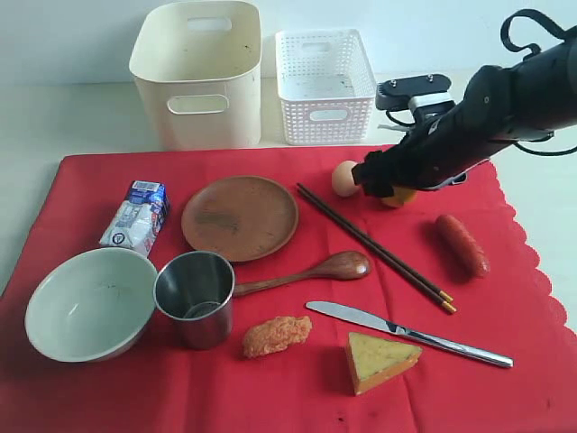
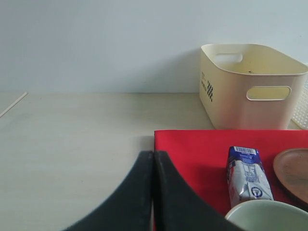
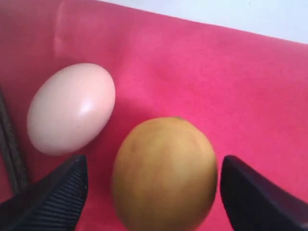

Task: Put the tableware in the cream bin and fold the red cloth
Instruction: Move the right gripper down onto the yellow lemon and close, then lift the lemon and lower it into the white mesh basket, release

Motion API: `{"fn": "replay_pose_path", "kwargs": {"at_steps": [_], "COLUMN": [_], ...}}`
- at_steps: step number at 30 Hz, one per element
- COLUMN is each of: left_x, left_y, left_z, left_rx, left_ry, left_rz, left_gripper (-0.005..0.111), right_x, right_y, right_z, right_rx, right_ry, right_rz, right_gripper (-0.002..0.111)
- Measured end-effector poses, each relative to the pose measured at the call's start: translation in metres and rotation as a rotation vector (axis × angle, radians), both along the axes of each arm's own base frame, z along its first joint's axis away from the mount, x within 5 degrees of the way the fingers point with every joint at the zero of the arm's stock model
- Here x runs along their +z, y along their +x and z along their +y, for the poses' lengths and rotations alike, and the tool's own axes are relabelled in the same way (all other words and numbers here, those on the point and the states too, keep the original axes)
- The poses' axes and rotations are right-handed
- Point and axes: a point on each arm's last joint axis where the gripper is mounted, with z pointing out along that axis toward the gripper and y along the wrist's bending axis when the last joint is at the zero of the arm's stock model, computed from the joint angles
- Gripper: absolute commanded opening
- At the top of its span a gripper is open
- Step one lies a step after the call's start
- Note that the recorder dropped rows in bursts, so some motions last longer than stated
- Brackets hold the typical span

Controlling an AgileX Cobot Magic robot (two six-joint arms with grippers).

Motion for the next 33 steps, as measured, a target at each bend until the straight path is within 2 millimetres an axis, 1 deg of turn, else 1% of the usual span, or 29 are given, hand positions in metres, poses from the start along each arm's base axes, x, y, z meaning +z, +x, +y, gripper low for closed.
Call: {"fn": "replay_pose_path", "kwargs": {"at_steps": [3,6,7,8,9,10,11,12,13,15,24,26,27,30,33], "left_x": [0.0,0.0,0.0,0.0,0.0,0.0,0.0,0.0,0.0,0.0,0.0,0.0,0.0,0.0,0.0], "left_y": [0.0,0.0,0.0,0.0,0.0,0.0,0.0,0.0,0.0,0.0,0.0,0.0,0.0,0.0,0.0], "left_z": [0.0,0.0,0.0,0.0,0.0,0.0,0.0,0.0,0.0,0.0,0.0,0.0,0.0,0.0,0.0], "left_rx": [0.0,0.0,0.0,0.0,0.0,0.0,0.0,0.0,0.0,0.0,0.0,0.0,0.0,0.0,0.0], "left_ry": [0.0,0.0,0.0,0.0,0.0,0.0,0.0,0.0,0.0,0.0,0.0,0.0,0.0,0.0,0.0], "left_rz": [0.0,0.0,0.0,0.0,0.0,0.0,0.0,0.0,0.0,0.0,0.0,0.0,0.0,0.0,0.0], "left_gripper": [0.001,0.001,0.001,0.001,0.001,0.001,0.001,0.001,0.001,0.001,0.001,0.001,0.001,0.001,0.001], "right_x": [-0.0062,-0.0094,-0.0101,-0.0101,-0.0101,-0.0107,-0.0115,-0.0115,-0.0115,-0.0114,-0.0111,-0.0113,-0.0113,-0.0114,-0.0063], "right_y": [0.0015,0.0022,0.0022,0.0023,0.0026,0.0028,0.0029,0.0029,0.003,0.0031,0.0032,0.003,0.003,0.0029,0.0003], "right_z": [0.0001,0.0002,0.0002,0.0,-0.0002,-0.0002,-0.0002,-0.0002,-0.0002,-0.0002,-0.0001,-0.0004,-0.0004,-0.0005,-0.0011], "right_rx": [0.021,0.03,0.032,0.044,0.058,0.062,0.065,0.065,0.068,0.07,0.07,0.085,0.085,0.09,0.098], "right_ry": [-0.018,-0.026,-0.027,-0.035,-0.044,-0.048,-0.05,-0.05,-0.052,-0.052,-0.052,-0.063,-0.063,-0.067,-0.072], "right_rz": [-0.002,-0.007,-0.006,-0.011,-0.019,-0.021,-0.022,-0.022,-0.023,-0.025,-0.023,-0.024,-0.024,-0.024,-0.007], "right_gripper": [0.072,0.066,0.061,0.053,0.048,0.041,0.037,0.029,0.023,0.018,0.017,0.011,0.001,0.0,0.0]}}
